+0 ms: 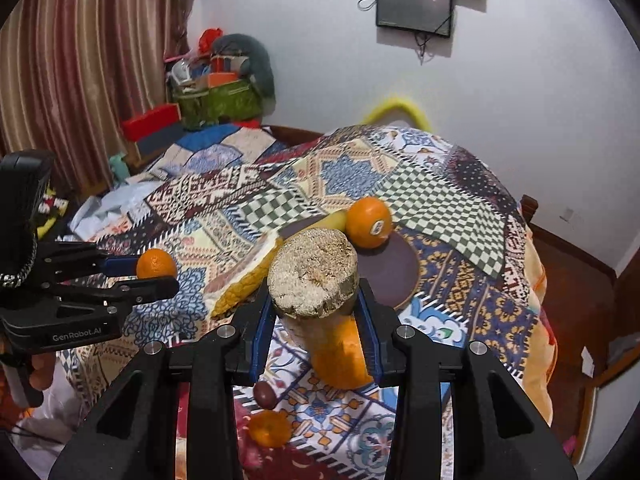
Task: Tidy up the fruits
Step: 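Place the yellow fruit on the plate with the right tool while the left tool places the tangerine beside it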
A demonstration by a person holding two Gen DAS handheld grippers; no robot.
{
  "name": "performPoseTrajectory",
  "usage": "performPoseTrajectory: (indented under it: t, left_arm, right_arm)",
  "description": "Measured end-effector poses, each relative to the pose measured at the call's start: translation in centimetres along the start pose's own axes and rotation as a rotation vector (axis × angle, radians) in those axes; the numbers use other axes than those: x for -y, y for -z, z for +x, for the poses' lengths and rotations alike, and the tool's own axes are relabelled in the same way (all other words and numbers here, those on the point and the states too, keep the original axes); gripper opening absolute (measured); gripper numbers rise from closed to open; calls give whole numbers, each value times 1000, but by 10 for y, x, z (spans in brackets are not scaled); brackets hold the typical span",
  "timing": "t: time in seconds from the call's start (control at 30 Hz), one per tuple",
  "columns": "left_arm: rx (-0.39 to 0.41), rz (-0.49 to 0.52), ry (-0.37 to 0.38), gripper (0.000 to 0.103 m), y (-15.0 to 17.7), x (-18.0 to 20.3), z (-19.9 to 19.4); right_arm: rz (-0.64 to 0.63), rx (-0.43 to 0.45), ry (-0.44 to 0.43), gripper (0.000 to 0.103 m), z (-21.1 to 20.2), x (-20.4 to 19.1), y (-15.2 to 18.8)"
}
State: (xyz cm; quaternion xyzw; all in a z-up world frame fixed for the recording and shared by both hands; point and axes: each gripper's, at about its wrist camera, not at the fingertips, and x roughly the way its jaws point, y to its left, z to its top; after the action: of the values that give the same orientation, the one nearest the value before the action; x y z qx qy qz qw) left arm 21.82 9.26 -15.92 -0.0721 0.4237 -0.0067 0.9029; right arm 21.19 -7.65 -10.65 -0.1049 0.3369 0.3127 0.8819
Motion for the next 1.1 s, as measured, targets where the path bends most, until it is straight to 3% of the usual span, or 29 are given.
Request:
performPoseTrajectory:
  t: [0.5,1.1]
  left_arm:
    - [49,63,6,37,-45,26,20]
    - [-27,82,26,37,-67,39,92]
  right_arm:
    - [82,32,44,35,4,43,-8]
    - [84,-41,-10,35,58,62,-10]
